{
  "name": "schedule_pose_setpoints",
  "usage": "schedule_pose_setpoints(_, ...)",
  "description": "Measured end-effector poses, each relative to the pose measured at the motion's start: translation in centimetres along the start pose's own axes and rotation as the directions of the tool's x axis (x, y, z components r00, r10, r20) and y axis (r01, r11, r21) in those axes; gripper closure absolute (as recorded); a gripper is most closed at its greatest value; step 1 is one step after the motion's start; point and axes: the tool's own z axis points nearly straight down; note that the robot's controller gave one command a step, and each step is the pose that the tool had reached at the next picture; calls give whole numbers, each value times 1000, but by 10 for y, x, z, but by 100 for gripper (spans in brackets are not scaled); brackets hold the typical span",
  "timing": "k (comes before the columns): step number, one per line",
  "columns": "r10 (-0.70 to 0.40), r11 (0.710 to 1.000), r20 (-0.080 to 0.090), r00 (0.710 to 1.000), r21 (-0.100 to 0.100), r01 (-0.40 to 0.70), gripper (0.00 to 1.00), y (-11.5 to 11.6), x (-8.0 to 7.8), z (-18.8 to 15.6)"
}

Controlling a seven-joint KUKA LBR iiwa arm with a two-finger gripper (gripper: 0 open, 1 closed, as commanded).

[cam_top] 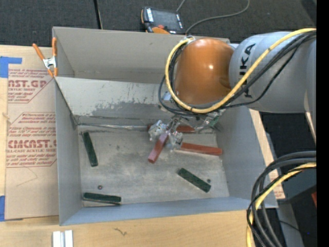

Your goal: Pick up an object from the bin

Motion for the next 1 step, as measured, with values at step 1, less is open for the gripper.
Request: schedule_pose_setpoints(1, 49, 999, -3, 999, 2, -49, 100, -15, 58, -125)
